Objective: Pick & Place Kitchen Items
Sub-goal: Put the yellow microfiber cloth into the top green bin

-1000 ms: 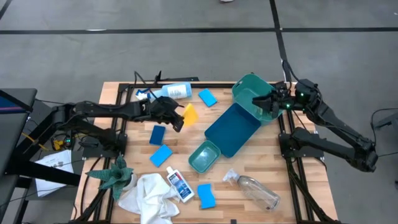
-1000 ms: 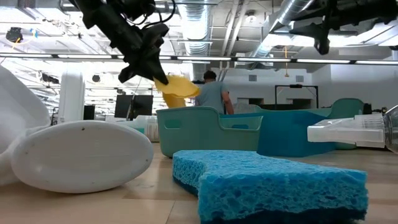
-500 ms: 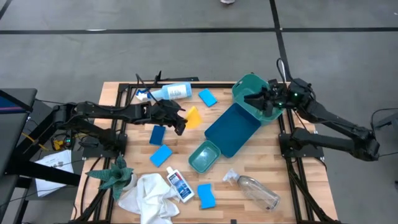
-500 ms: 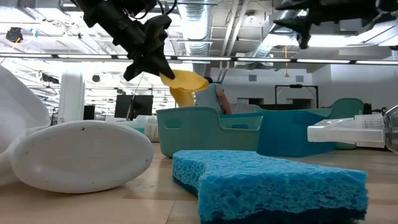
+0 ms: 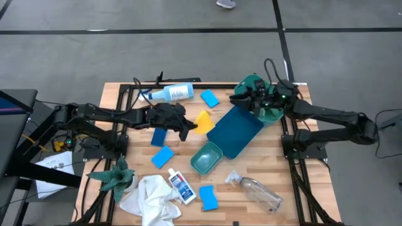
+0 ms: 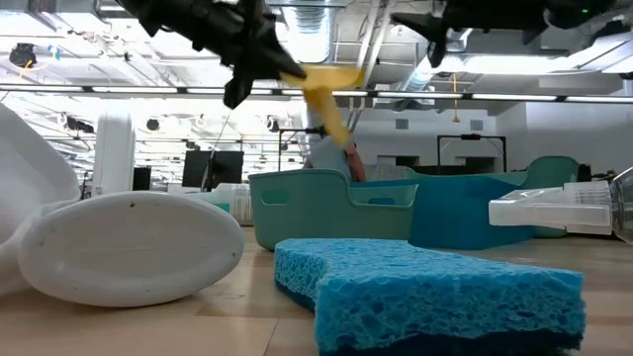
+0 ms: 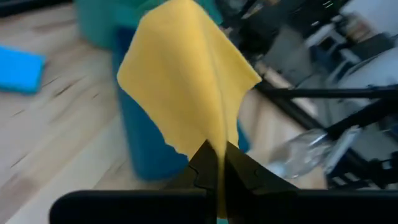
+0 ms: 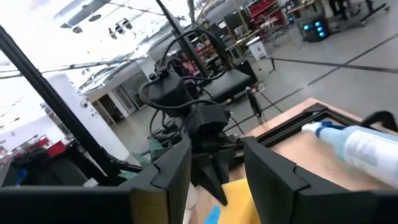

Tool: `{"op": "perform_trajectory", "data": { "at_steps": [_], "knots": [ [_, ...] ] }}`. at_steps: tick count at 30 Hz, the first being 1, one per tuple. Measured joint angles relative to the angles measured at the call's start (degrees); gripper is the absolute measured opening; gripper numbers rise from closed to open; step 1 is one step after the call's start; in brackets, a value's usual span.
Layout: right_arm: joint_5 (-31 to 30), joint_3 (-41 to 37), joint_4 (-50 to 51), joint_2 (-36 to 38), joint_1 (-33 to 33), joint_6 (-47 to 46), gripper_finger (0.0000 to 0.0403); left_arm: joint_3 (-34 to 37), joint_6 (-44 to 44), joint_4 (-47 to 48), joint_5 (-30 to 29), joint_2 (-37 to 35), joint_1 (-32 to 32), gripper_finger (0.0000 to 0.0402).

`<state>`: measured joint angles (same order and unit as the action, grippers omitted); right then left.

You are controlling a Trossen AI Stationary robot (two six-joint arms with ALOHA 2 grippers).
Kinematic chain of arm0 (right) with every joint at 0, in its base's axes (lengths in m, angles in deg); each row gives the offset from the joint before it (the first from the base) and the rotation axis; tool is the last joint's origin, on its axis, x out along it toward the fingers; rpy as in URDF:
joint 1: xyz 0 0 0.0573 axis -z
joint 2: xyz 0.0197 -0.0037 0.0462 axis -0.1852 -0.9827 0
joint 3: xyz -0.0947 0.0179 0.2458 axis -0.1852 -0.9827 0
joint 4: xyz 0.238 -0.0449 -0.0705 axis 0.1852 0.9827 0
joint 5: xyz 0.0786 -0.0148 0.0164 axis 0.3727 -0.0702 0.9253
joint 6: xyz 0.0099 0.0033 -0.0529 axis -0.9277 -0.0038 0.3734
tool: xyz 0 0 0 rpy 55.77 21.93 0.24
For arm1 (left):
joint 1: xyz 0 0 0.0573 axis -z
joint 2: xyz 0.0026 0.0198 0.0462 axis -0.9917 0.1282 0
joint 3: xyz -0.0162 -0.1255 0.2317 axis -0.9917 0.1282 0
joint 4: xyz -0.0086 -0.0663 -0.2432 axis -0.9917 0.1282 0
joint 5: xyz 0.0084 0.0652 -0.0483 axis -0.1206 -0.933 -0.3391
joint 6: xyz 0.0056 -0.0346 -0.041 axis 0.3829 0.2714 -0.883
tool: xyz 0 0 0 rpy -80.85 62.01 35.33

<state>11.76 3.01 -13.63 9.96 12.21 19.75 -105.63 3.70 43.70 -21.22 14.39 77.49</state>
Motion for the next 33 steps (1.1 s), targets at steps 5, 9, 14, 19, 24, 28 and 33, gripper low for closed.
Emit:
{"op": "perform_trajectory", "data": {
  "at_steps": [5, 9, 14, 19, 24, 28, 33],
  "knots": [
    [-1.6, 6.4, 0.0, -6.8, -3.3, 3.6, 0.0140, 0.0, 0.0, -4.6, 0.0, 0.0, 1.3, 0.0000],
    [-1.6, 12.3, 2.9, -12.7, -4.8, 5.7, 0.0141, 0.0, 0.0, -4.8, 0.0, 0.0, 1.5, 0.0000],
    [-1.6, 20.4, 12.7, -19.3, -7.4, 10.7, 0.0153, 0.0, 0.1, -4.8, 0.0, 0.0, 1.5, 0.0000],
    [-1.4, 26.2, 20.0, -24.4, -9.9, 14.8, 0.0176, 0.0, 0.1, -5.0, 0.3, 0.0, 1.9, 0.0000],
    [-1.2, 29.1, 23.3, -27.8, -11.7, 16.1, 0.0196, 0.0, 0.1, -5.2, 1.7, 0.0, 2.7, 0.0001],
    [-0.9, 29.6, 24.8, -28.9, -12.9, 16.5, 0.0204, 0.0, 0.3, -7.5, 1.8, 0.0, 3.0, 0.0001],
    [-0.9, 29.6, 24.5, -28.8, -13.6, 16.5, 0.0205, 0.0, 1.8, -11.9, 1.8, -0.5, 3.0, 0.0001]
  ]
}}
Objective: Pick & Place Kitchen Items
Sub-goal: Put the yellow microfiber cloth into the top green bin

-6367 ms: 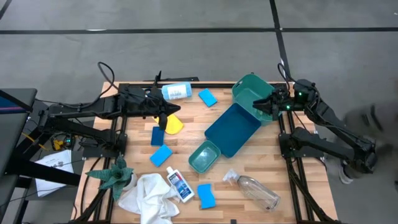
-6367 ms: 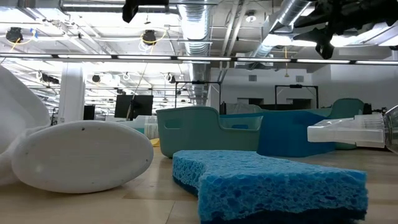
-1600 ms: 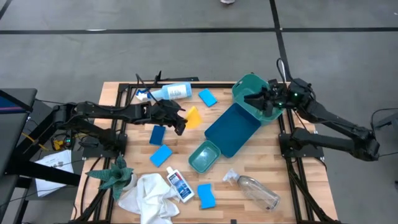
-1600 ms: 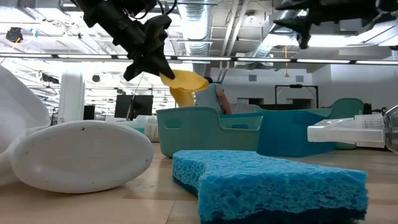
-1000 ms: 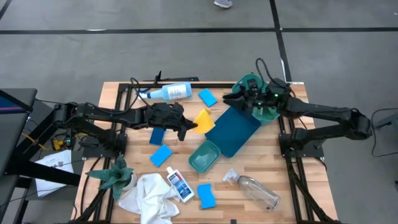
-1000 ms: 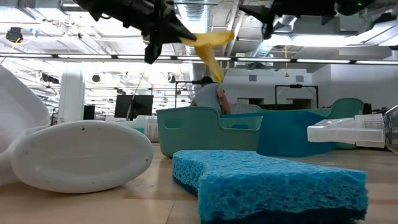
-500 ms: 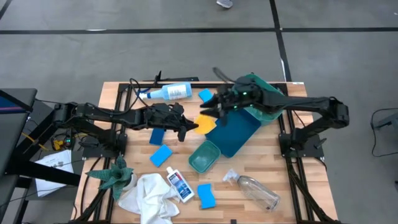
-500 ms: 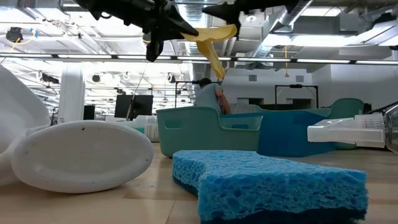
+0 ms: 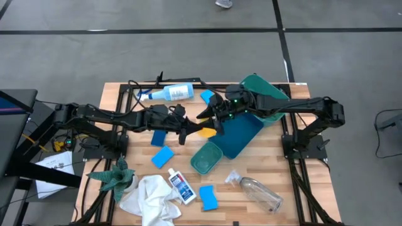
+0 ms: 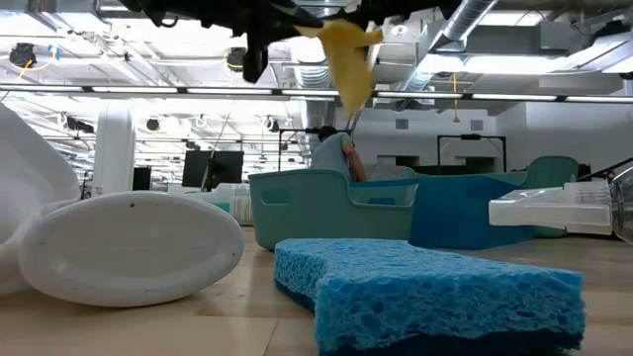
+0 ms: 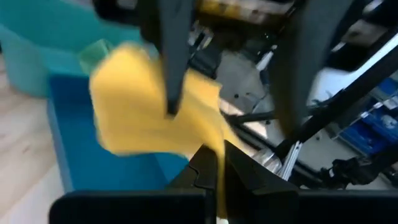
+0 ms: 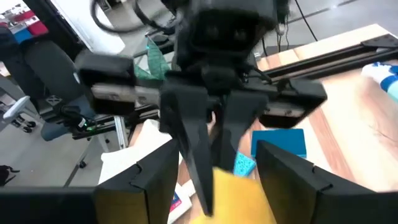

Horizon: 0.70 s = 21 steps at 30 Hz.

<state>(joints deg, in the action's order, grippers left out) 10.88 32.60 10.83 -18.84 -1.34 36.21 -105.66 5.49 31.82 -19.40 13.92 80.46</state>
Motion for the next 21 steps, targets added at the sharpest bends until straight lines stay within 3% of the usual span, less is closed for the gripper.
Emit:
{"op": "perform_trajectory", "data": {
  "at_steps": [9, 21],
  "knots": [
    [0.0, 0.0, 2.7, 0.1, 0.1, 0.0, 0.0198, 0.0, 3.2, -1.6, -2.3, -2.5, -0.1, 0.0001],
    [0.0, 0.0, 3.4, 0.1, 0.1, 0.0, 0.0193, 0.0, 6.3, 3.0, -6.9, -8.8, -0.2, 0.0002]
  ]
}}
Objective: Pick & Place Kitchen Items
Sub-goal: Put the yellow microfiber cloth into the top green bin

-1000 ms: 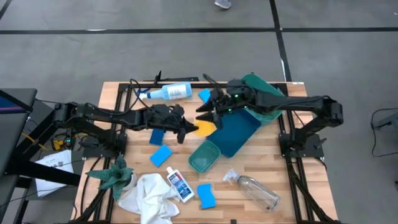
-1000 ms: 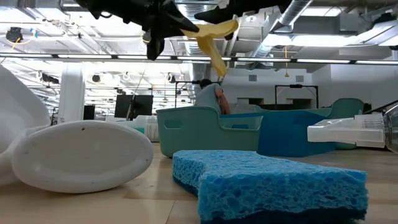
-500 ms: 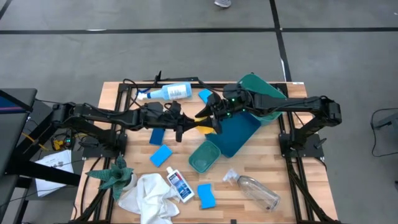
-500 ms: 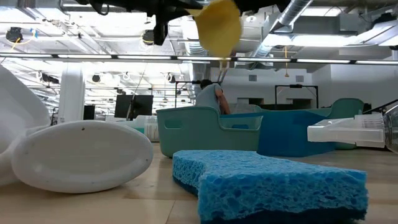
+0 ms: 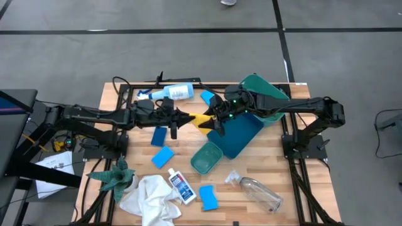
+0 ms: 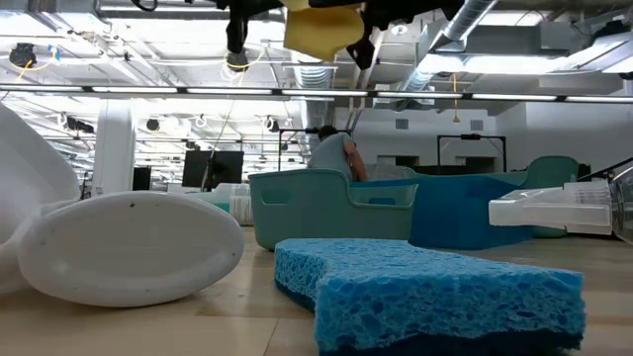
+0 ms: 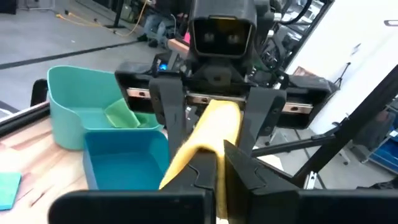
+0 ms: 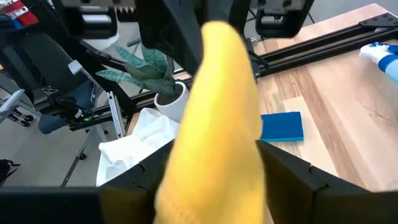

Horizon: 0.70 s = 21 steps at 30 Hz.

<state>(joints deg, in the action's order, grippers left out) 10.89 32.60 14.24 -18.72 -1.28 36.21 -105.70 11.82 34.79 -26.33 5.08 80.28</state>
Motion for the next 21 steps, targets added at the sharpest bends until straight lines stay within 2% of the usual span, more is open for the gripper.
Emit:
{"op": "perform_trajectory", "data": {
  "at_steps": [12, 21],
  "knots": [
    [0.1, 0.0, -0.2, 0.0, 0.0, 0.0, 0.0173, 0.0, -0.6, 0.4, 0.0, 1.6, -0.3, 0.0002],
    [0.1, 0.0, -0.2, 0.0, 0.0, 0.0, 0.0143, 0.0, -0.6, 0.4, 0.0, 1.4, -0.3, 0.0002]
  ]
}}
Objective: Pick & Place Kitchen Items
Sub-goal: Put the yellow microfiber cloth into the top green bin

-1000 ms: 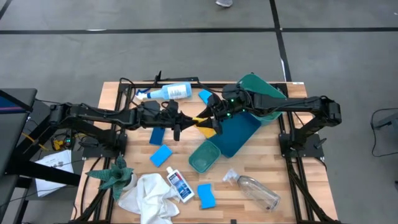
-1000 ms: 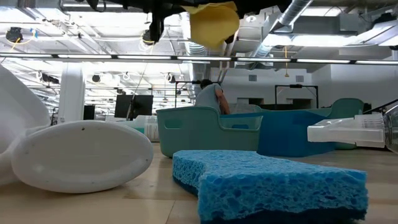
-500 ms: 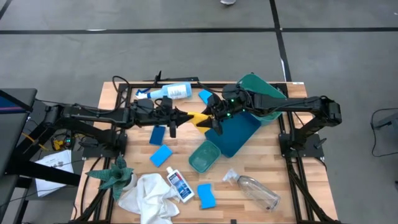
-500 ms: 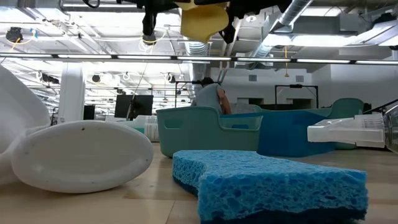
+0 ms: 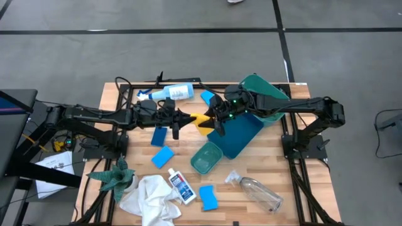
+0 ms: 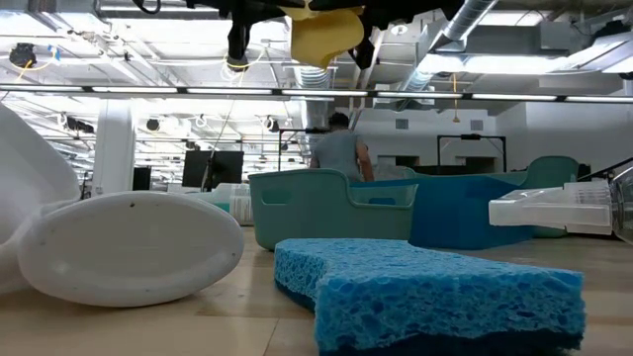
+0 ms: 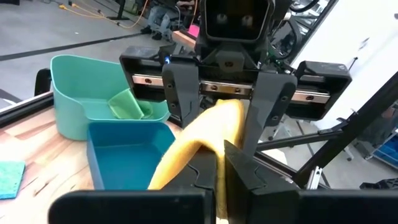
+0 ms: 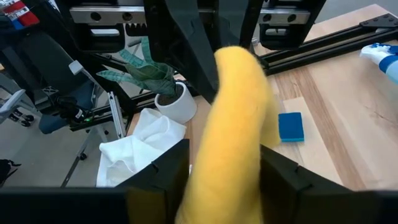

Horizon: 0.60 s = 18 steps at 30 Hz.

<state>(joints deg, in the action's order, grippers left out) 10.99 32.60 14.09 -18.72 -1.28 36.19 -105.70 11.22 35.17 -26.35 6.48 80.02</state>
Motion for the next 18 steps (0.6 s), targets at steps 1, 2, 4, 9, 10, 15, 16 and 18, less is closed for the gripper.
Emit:
{"op": "perform_trajectory", "data": {
  "at_steps": [1, 2, 4, 9, 10, 15, 16, 18],
  "knots": [
    [0.0, 0.0, 0.0, 0.0, 0.0, 0.0, 0.0139, 0.0, 0.0, 0.0, 0.0, 0.0, 0.0, 0.0002],
    [0.0, 0.0, 0.0, 0.0, 0.0, 0.0, 0.0135, 0.0, 0.0, 0.0, 0.0, 0.0, 0.0, 0.0002],
    [0.0, 0.0, 0.0, 0.0, 0.0, 0.0, 0.0126, 0.0, 0.0, 0.0, 0.0, 0.0, 0.0, 0.0002],
    [-0.1, 0.0, 0.0, 0.0, 0.0, 0.0, 0.0097, 0.0, 0.0, 0.0, 0.0, 0.0, 0.0, 0.0002],
    [-0.2, 0.0, 0.0, 0.0, 0.0, 0.0, 0.0088, 0.0, 0.0, 0.0, 0.0, 0.0, 0.0, 0.0002],
    [-2.3, 0.0, 0.0, 0.0, 0.0, -0.2, 0.0026, 0.0, 0.0, 0.0, 0.0, 0.0, 0.0, 0.0002],
    [-2.3, 0.0, 0.0, 0.0, 0.0, -0.2, 0.0015, 0.0, 0.0, 0.0, 0.0, 0.0, 0.0, 0.0002],
    [-2.3, 0.0, 0.0, 0.0, 0.0, -0.2, 0.0009, 0.0, -0.1, 0.0, 0.0, 0.0, 0.0, 0.0002]
  ]
}}
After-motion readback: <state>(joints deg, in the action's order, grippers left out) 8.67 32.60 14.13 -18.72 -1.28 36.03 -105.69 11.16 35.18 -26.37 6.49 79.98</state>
